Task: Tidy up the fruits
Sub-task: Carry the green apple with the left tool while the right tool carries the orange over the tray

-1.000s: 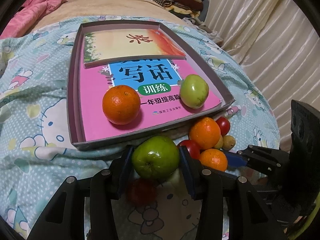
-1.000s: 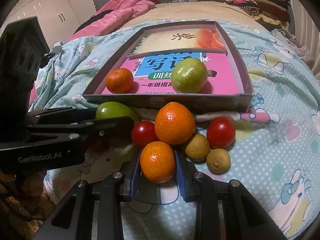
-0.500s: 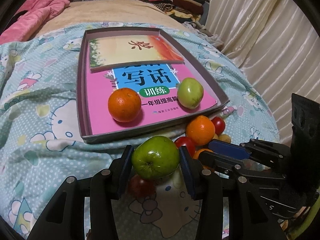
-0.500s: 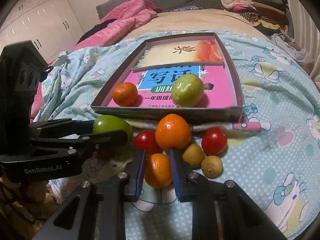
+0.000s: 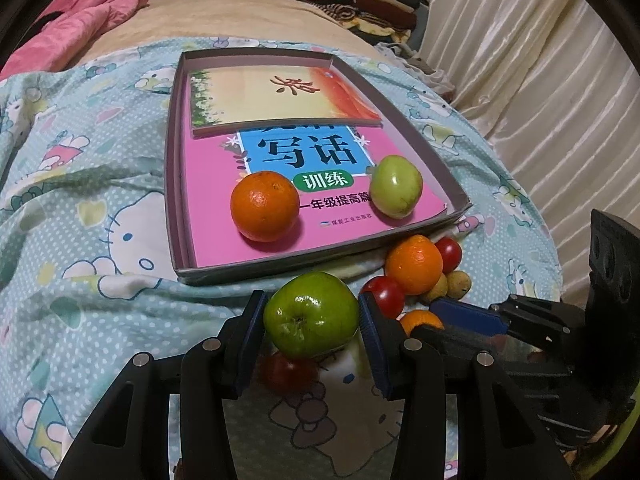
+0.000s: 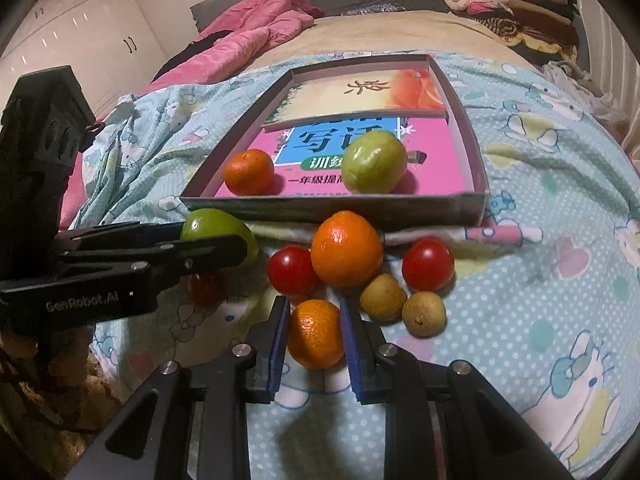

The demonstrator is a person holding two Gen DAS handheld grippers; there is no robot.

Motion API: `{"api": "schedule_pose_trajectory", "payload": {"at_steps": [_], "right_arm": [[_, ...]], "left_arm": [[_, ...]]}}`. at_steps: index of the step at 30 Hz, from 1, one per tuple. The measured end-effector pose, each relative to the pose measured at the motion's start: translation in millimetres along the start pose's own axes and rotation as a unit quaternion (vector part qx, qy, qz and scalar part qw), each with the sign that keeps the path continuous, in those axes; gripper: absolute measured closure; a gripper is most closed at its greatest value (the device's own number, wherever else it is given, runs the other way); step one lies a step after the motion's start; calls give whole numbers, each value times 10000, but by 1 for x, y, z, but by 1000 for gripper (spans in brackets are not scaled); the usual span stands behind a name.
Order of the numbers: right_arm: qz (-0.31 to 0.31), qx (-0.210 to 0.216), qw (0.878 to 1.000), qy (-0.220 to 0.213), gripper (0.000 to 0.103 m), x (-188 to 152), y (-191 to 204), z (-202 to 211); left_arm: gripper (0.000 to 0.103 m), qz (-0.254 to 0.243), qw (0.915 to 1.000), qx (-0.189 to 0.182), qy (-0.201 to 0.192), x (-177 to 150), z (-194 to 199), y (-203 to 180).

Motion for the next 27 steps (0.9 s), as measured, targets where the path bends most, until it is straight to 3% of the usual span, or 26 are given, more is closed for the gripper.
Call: {"api": "schedule_pose_trajectory", "payload": {"at_steps": [4,8,14,27], "right_arm": [[-4,34,9998,212,63,-8,3,-6],[123,-197,9985,502,64,-16,3,-20],[186,-178,9988,423,68,-10,4,-22],[-169,495,9975,-468,68,17,3,21]], "left_arm": [[55,-33,10000,21,15,0,-3,-1],[55,-47,10000,27,31,2,-6,-1],[55,-52,10000,-4,8,2,-4,-2],[55,-53,9995,-122,-295,6,20,-6]]}}
Point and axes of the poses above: each gripper's, at about its wrist camera, not at the fingertips, and z roughly against the way its jaws point, y to its left, x to its top, the point moved 8 cm from there along -z, roughly the way its jaws point, and after that the axes turned 3 degrees about x, right-handed, at the moved point
